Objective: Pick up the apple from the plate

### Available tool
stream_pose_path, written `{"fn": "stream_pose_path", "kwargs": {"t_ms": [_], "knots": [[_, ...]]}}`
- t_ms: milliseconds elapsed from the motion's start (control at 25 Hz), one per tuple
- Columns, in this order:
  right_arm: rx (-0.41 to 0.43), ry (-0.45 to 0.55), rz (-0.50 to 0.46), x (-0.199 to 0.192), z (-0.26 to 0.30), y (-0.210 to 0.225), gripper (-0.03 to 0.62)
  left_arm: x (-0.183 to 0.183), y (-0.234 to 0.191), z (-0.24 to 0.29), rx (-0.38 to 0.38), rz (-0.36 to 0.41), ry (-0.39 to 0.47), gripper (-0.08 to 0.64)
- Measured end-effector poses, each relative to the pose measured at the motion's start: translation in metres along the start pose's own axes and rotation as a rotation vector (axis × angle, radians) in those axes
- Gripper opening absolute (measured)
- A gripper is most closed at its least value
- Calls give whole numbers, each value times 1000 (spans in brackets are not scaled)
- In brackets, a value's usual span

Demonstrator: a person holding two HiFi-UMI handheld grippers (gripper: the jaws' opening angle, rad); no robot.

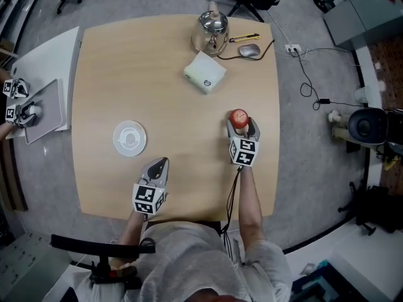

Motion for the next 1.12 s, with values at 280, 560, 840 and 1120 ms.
{"fn": "stream_pose_path", "kwargs": {"t_ms": [280, 560, 840, 1120], "knots": [[-2, -17, -7, -7, 2, -2, 367, -1, -1, -1, 1, -1, 2, 18], [-4, -28, -6, -8, 6, -1, 367, -1, -1, 1, 4, 1, 3, 18], [-10, -24, -3, -7, 8, -1, 365, -2, -4, 0, 9, 3, 13, 18], [-13, -15, -5, 0, 0, -3, 364, 3, 1, -6, 1, 9, 26, 18]]}}
Point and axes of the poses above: the fingertips, and each gripper's own axes: z forward along the fingers, y to its right, x out of its top, the point moved 8 cm from there along -z, backward along the fingers, and after that the axes turned 14 degrees about y, right-handed, at the moved point
